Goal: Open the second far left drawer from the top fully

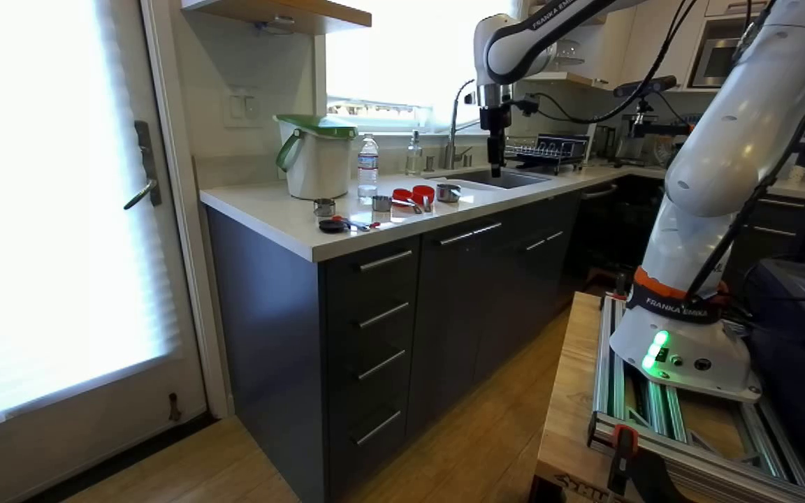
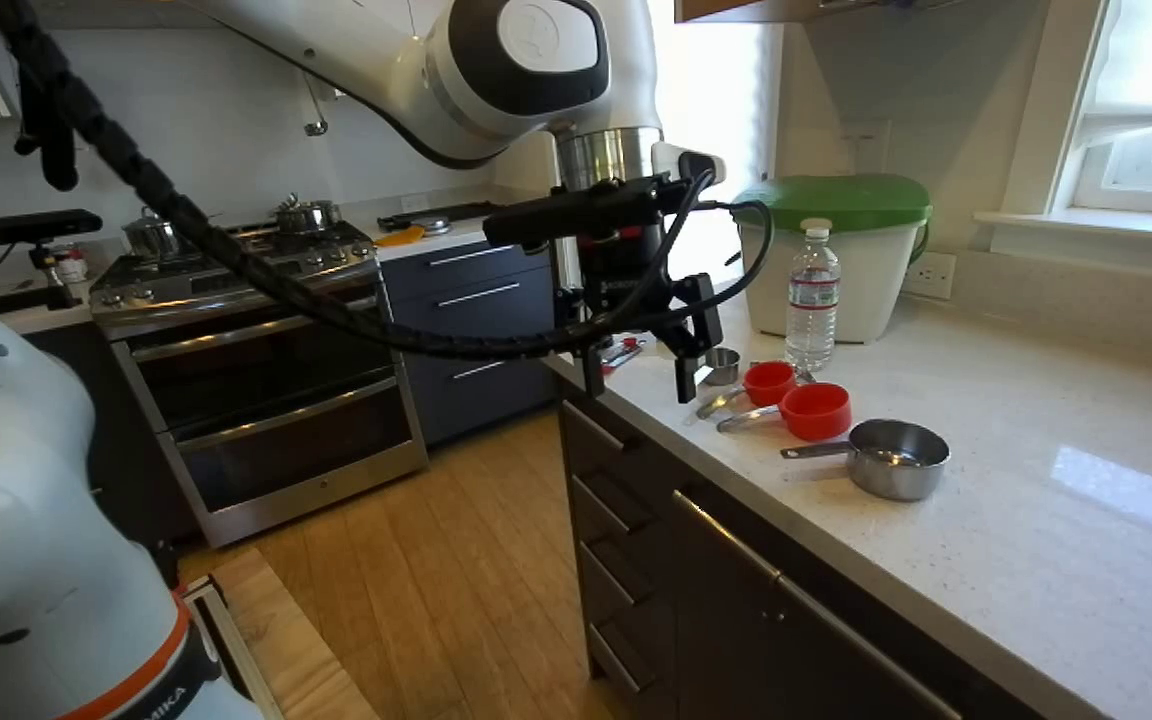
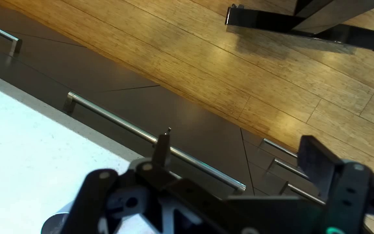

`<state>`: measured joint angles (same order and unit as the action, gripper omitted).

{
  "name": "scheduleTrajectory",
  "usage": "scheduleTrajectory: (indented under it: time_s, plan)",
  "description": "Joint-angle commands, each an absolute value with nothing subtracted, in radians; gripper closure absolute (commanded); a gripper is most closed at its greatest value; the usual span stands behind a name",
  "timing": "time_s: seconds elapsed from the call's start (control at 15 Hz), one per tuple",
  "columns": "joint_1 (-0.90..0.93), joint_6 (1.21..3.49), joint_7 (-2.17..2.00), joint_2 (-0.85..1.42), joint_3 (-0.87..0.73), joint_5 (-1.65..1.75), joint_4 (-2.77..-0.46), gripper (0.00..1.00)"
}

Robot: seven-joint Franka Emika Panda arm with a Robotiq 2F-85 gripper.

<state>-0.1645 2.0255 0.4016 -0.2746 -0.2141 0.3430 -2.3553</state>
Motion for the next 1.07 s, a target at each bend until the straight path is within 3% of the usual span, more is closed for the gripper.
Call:
scheduleTrajectory:
  time_s: [0.0,0.8,1.0]
  plan:
    - [-0.140,2.060,0.468,-0.320,-0.196,0.369,-2.432,0.00]
    - [0.024,2.342,0.776,-0.491,-0.192,0.175,-2.827,0.00]
    - [0.106,2.390,0.889,-0.435,-0.197,0.047,-2.769,0.00]
